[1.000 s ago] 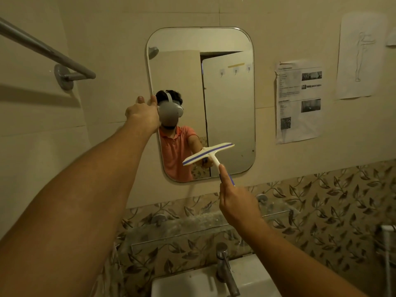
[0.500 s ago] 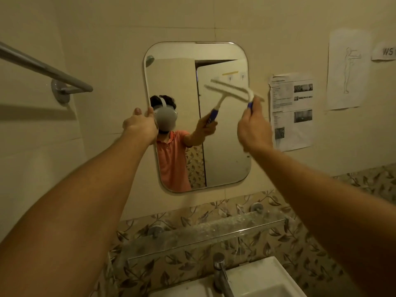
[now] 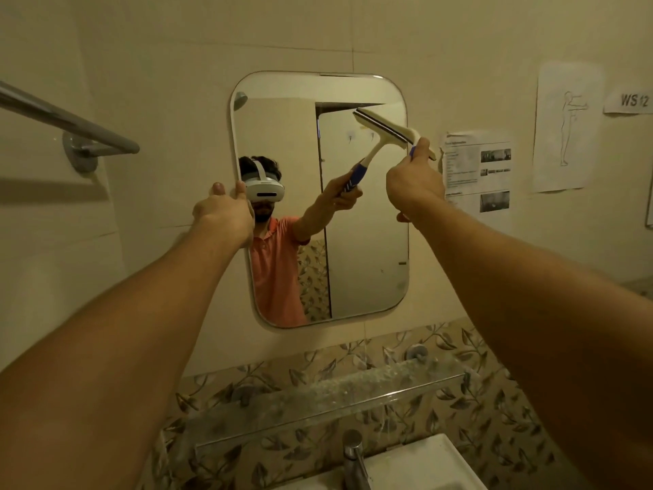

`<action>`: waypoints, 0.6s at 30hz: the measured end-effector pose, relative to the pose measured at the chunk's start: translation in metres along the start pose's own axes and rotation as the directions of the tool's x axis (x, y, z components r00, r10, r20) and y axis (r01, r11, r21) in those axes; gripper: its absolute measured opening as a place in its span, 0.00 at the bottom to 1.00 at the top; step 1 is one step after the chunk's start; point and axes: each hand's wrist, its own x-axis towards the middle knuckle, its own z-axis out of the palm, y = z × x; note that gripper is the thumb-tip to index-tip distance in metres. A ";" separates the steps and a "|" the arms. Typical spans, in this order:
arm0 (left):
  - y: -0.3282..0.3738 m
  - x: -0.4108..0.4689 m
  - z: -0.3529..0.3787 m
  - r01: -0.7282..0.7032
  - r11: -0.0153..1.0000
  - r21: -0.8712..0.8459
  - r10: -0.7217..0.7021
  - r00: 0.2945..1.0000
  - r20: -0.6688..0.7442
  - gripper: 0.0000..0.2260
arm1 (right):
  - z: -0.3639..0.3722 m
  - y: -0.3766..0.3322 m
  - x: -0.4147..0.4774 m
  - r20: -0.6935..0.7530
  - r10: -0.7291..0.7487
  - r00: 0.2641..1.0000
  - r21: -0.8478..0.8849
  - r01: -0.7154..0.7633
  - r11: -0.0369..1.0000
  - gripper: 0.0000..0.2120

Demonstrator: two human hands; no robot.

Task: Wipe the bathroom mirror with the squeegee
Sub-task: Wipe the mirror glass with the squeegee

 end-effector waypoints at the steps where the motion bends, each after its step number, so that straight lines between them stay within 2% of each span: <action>1: 0.000 0.001 0.001 0.001 1.000 0.003 -0.001 1.000 -0.002 0.40 | 0.003 0.004 -0.001 -0.001 -0.010 1.000 -0.012 0.010 1.000 0.28; 18: 0.003 0.001 0.000 0.009 1.000 -0.004 -0.009 1.000 -0.008 0.41 | 0.055 0.072 -0.085 0.102 -0.083 0.991 -0.148 0.098 0.984 0.30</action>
